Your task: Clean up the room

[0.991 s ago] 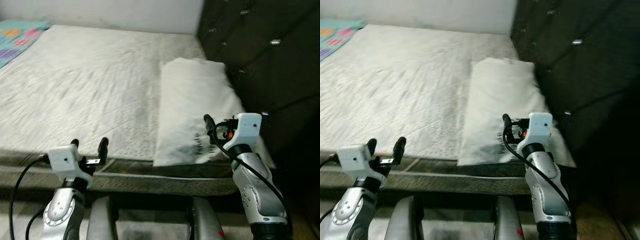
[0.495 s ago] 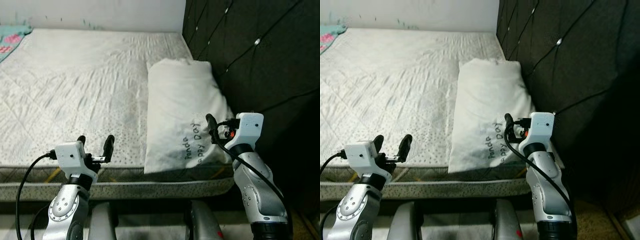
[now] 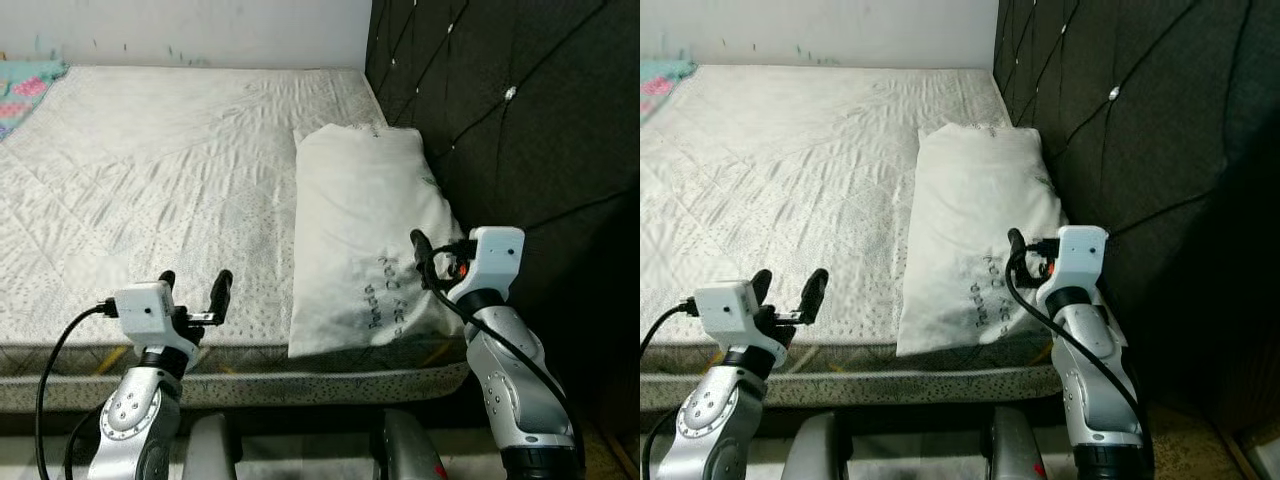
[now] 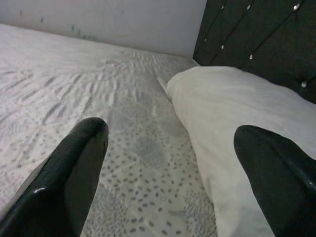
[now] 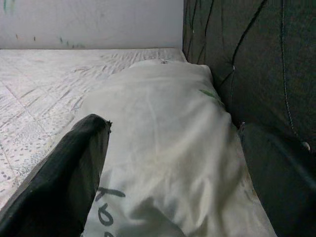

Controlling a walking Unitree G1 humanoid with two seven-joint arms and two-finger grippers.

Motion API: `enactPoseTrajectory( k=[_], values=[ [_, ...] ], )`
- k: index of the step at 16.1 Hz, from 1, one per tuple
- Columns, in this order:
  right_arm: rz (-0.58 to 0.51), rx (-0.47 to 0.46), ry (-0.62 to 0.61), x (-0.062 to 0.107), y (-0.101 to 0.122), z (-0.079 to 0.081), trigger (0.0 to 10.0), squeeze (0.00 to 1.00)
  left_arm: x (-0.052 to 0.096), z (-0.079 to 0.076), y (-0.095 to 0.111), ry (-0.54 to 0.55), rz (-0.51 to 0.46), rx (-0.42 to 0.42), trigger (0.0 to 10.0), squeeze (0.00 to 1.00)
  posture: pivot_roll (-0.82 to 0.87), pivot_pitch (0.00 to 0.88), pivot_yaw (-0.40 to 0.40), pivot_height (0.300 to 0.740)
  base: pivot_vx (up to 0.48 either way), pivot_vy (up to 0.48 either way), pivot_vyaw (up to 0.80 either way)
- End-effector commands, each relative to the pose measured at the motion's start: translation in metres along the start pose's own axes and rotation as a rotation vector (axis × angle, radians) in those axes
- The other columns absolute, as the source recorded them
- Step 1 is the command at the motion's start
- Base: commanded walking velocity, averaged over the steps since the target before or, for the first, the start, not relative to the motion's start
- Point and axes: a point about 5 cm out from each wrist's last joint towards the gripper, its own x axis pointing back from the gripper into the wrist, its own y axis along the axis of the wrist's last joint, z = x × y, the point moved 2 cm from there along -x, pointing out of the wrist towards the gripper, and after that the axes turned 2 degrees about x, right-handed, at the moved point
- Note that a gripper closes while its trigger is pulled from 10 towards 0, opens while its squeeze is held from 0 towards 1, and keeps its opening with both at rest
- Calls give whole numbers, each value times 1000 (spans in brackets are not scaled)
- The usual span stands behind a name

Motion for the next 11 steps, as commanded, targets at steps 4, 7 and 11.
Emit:
enactPoseTrajectory(
  k=[4,7,11],
  values=[
    [-9,11,11,-3,3,0,10000,0,-4,0,-2,-3,10,-12,10000,0,-38,0,-9,666,0,0,0],
    [-8,15,13,-5,2,0,10000,0,-5,0,-1,-1,6,-9,10000,0,-36,0,-9,695,0,0,0],
    [-11,14,9,-5,2,0,10000,0,-6,0,-1,-3,3,-5,10000,0,-42,0,-5,738,0,0,0]
  ],
)
